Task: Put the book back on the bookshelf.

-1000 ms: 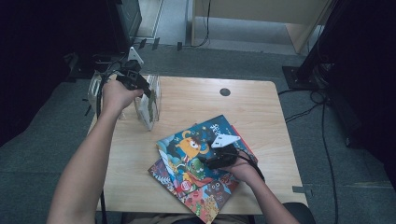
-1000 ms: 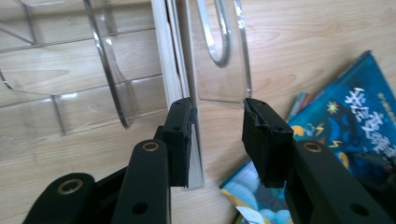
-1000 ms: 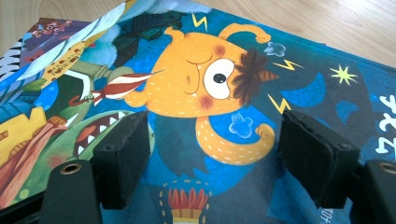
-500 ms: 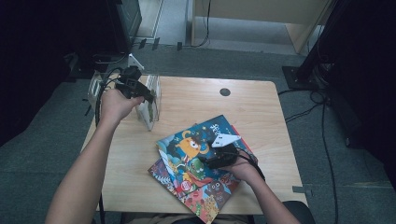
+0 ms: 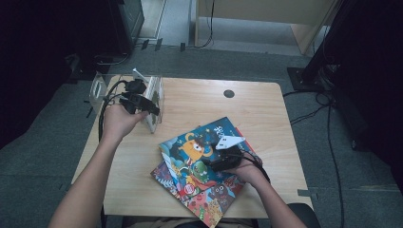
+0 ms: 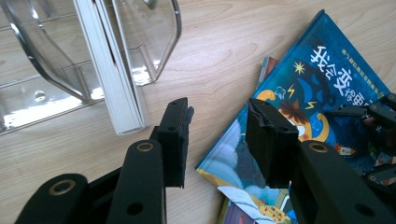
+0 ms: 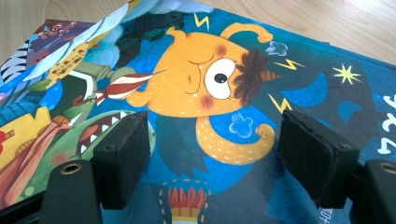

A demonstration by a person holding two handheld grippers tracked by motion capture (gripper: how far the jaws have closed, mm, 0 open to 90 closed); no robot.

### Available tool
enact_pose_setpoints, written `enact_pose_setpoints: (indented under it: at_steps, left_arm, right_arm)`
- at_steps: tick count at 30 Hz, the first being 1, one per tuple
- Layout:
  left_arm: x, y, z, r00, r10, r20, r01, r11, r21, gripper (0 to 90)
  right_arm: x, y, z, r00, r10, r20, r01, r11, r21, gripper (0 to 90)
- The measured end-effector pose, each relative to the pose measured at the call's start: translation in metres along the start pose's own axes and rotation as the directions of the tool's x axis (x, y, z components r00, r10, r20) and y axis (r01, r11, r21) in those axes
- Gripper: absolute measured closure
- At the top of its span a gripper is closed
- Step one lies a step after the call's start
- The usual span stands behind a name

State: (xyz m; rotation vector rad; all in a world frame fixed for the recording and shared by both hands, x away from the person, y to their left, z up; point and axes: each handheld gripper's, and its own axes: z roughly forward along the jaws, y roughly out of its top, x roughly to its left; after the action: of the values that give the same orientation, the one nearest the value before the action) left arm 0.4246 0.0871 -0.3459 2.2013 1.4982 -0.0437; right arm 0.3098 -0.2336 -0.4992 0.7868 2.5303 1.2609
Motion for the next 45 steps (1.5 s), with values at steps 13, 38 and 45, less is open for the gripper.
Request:
enact_pose_setpoints:
  at_steps: [13, 38, 45]
  left_arm:
    - [-0.008, -0.033, 0.005, 0.9986, 0.053, -0.006, -0.054, 0.9966, -0.062, 57.4]
    - [-0.005, -0.072, 0.050, 0.9813, 0.164, 0.100, -0.154, 0.9828, -0.102, 53.1]
    - [-0.007, -0.076, 0.066, 0.9721, 0.201, 0.121, -0.191, 0.9774, -0.090, 51.8]
  right_arm:
    - [-0.002, 0.001, 0.000, 0.9997, 0.021, -0.011, -0.021, 1.000, 0.001, 26.0]
    - [0.003, -0.001, 0.000, 0.9995, -0.017, 0.025, 0.017, 1.000, -0.002, 26.4]
    - [0.003, -0.002, 0.000, 0.9995, -0.017, 0.028, 0.017, 1.000, -0.002, 26.9]
